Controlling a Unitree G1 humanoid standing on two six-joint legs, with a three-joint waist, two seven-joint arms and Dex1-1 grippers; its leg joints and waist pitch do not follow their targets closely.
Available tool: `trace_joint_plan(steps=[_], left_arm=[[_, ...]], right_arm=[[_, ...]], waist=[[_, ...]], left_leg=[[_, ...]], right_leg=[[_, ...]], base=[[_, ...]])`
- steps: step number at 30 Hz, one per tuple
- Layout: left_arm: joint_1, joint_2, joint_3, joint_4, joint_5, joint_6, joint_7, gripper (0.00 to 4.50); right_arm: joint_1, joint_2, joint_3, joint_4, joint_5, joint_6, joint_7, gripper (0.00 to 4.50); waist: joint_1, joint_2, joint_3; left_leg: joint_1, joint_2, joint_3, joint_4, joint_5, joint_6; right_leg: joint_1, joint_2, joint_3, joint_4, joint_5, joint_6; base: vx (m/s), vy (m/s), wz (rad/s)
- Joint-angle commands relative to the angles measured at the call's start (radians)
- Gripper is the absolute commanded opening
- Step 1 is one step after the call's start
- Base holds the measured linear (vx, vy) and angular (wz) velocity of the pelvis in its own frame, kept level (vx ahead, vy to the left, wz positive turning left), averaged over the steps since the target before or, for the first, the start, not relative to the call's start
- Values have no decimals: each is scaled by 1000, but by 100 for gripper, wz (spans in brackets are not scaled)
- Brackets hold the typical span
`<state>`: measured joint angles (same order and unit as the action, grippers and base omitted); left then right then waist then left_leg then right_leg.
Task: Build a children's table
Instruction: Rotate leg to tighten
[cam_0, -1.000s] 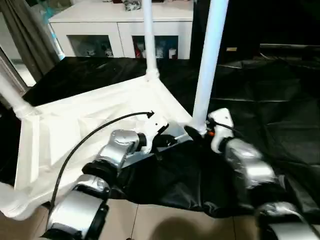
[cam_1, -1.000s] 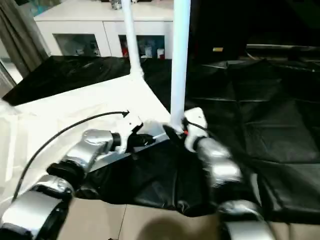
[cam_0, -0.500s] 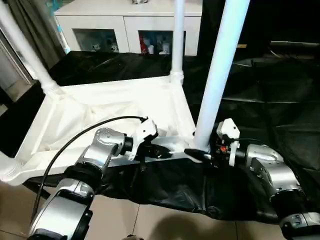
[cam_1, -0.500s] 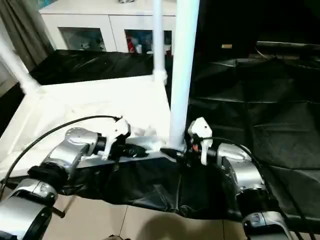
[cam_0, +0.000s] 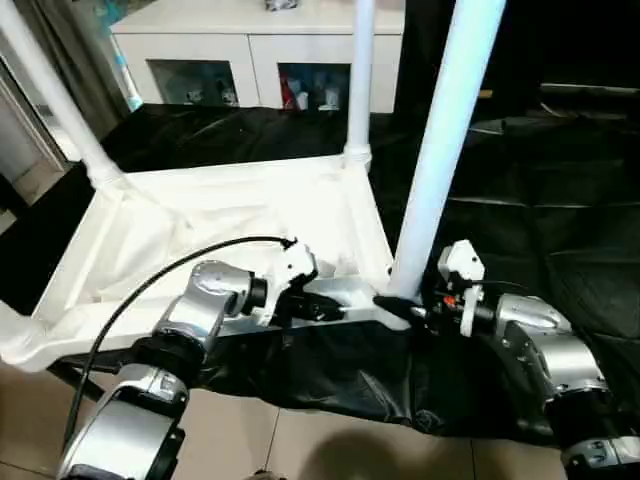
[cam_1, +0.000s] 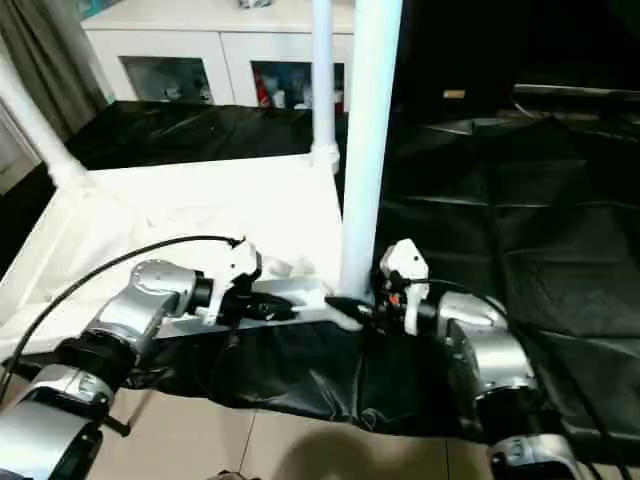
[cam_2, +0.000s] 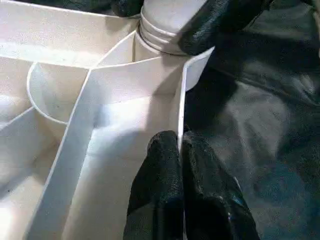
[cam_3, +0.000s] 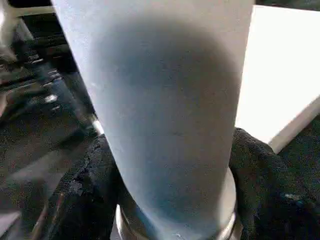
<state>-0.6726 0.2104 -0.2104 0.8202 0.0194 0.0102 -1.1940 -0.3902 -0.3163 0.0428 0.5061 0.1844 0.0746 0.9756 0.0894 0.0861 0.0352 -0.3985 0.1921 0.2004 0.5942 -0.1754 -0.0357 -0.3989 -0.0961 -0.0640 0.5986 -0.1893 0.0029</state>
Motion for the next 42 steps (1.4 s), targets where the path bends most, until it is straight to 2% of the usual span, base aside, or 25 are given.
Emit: trace_joint_plan(steps=[1,2,4,5,6,7,8,9,12,13,16,17,18,19,20,21,24,27,28,31,32,35,37,39,42], left_arm=[[-30,-68,27,36,-6,-14,134,0],[-50,-100,40,63,-2,-16,207,0],[-65,-126,50,82,-2,-16,262,0],[-73,-143,53,91,-2,-17,289,0],[-79,-160,53,96,-5,-18,300,0],[-81,-166,53,97,-7,-19,302,0],[-88,-202,51,103,-9,-22,323,0],[-90,-211,50,105,-8,-24,327,0],[-99,-230,45,121,0,-34,341,0],[-103,-229,38,132,7,-42,339,0],[-100,-218,32,131,11,-41,319,0],[-96,-205,27,126,15,-42,301,0],[-95,-202,26,126,16,-43,297,0],[-89,-176,18,120,21,-45,252,0],[-89,-176,18,120,21,-45,252,0],[-81,-144,6,109,24,-45,187,0],[-65,-80,-25,89,34,-54,74,0],[-55,-46,-37,73,32,-50,5,0],[-52,-36,-40,67,31,-47,-15,0],[-43,-5,-44,50,27,-40,-81,0],[-36,20,-48,39,25,-35,-127,0],[-31,40,-51,32,19,-27,-162,0],[-30,44,-49,30,18,-27,-166,0],[-27,50,-46,25,14,-24,-165,0],[-22,52,-43,17,7,-17,-166,0]], right_arm=[[-4,73,39,74,-61,12,-140,266],[-23,112,26,133,-92,8,-271,266],[-36,143,11,168,-104,15,-363,266],[-45,164,1,187,-108,22,-421,265],[-56,186,-9,207,-112,25,-480,265],[-60,193,-12,214,-113,25,-500,265],[-88,241,-30,251,-113,21,-583,265],[-95,251,-29,259,-116,15,-592,265],[-116,278,-24,279,-120,-18,-598,265],[-122,288,-38,274,-87,-21,-563,321],[-117,285,-40,245,-58,-13,-503,335],[-109,268,-24,221,-61,-15,-460,341],[-107,264,-20,217,-62,-16,-452,362],[-93,227,7,178,-61,-24,-366,362],[-93,227,7,178,-61,-24,-366,362],[-74,179,24,127,-36,-14,-254,362],[-49,80,49,55,-6,-3,-77,362],[-37,24,56,23,6,7,17,362],[-35,8,57,16,8,10,41,362],[-28,-41,55,-6,17,18,119,362],[-24,-76,56,-24,35,30,177,362],[-27,-95,54,-29,48,38,210,329],[-29,-97,53,-32,49,42,217,318],[-27,-98,59,-41,54,52,231,289],[-23,-95,64,-49,58,62,244,269]], waist=[[-3,-20,-57],[-15,-19,-48],[-23,-20,-42],[-25,-20,-41],[-30,-20,-38],[-33,-20,-37],[-39,-14,-39],[-42,-16,-38],[-44,-14,-42],[-45,-15,-43],[-41,-16,-44],[-40,-16,-43],[-39,-16,-45],[-37,-20,-46],[-33,-20,-47],[-31,-19,-47],[-18,-19,-53],[-14,-18,-60],[-10,-16,-63],[-2,-17,-64],[4,-16,-68],[6,-16,-73],[6,-16,-68],[6,-20,-65],[6,-19,-64]], left_leg=[[26,41,-20,-72,-215,72],[30,38,-24,-81,-275,27],[37,36,-28,-88,-340,-3],[41,36,-29,-89,-360,-8],[50,34,-29,-89,-393,-14],[52,33,-29,-89,-407,-16],[48,32,-34,-93,-410,-14],[47,32,-34,-94,-410,-14],[46,33,-35,-96,-406,-11],[44,33,-33,-96,-404,-4],[41,35,-31,-96,-384,17],[40,35,-31,-97,-382,19],[39,36,-31,-96,-370,20],[38,35,-29,-95,-360,26],[37,36,-26,-92,-340,34],[35,36,-27,-92,-325,40],[32,38,-22,-84,-260,76],[24,42,-22,-76,-184,100],[25,43,-21,-72,-159,110],[25,44,-20,-68,-140,126],[26,44,-20,-63,-123,136],[24,45,-21,-57,-93,154],[22,44,-19,-57,-115,155],[22,44,-19,-61,-144,139],[24,45,-20,-63,-158,120]], right_leg=[[37,-57,32,-71,-204,-241],[36,-59,31,-82,-307,-219],[35,-61,31,-94,-420,-182],[33,-60,32,-98,-441,-175],[26,-62,34,-109,-483,-164],[24,-62,35,-111,-499,-161],[29,-62,34,-113,-515,-145],[28,-62,34,-114,-514,-143],[30,-60,35,-111,-464,-149],[31,-58,35,-109,-438,-156],[35,-60,37,-105,-397,-172],[35,-59,37,-105,-395,-173],[38,-59,37,-102,-379,-175],[40,-58,37,-102,-365,-179],[41,-60,38,-100,-346,-184],[44,-60,38,-98,-333,-187],[49,-60,35,-91,-258,-208],[52,-58,31,-73,-140,-243],[51,-57,30,-67,-93,-257],[50,-56,30,-59,-33,-277],[50,-55,30,-51,14,-288],[49,-56,29,-43,69,-296],[45,-56,27,-46,36,-295],[46,-57,28,-51,-18,-291],[46,-57,30,-54,-56,-283]], base=[[0,0,0],[0,0,0],[0,0,0],[0,0,0],[0,0,0],[0,0,0],[0,0,0],[0,0,0],[0,0,0],[0,0,0],[0,0,0],[0,0,0],[0,0,0],[0,0,0],[0,0,0],[0,0,0],[0,0,0],[0,0,0],[0,0,0],[0,0,0],[0,0,0],[0,0,0],[0,0,0],[0,0,0],[0,0,0]])
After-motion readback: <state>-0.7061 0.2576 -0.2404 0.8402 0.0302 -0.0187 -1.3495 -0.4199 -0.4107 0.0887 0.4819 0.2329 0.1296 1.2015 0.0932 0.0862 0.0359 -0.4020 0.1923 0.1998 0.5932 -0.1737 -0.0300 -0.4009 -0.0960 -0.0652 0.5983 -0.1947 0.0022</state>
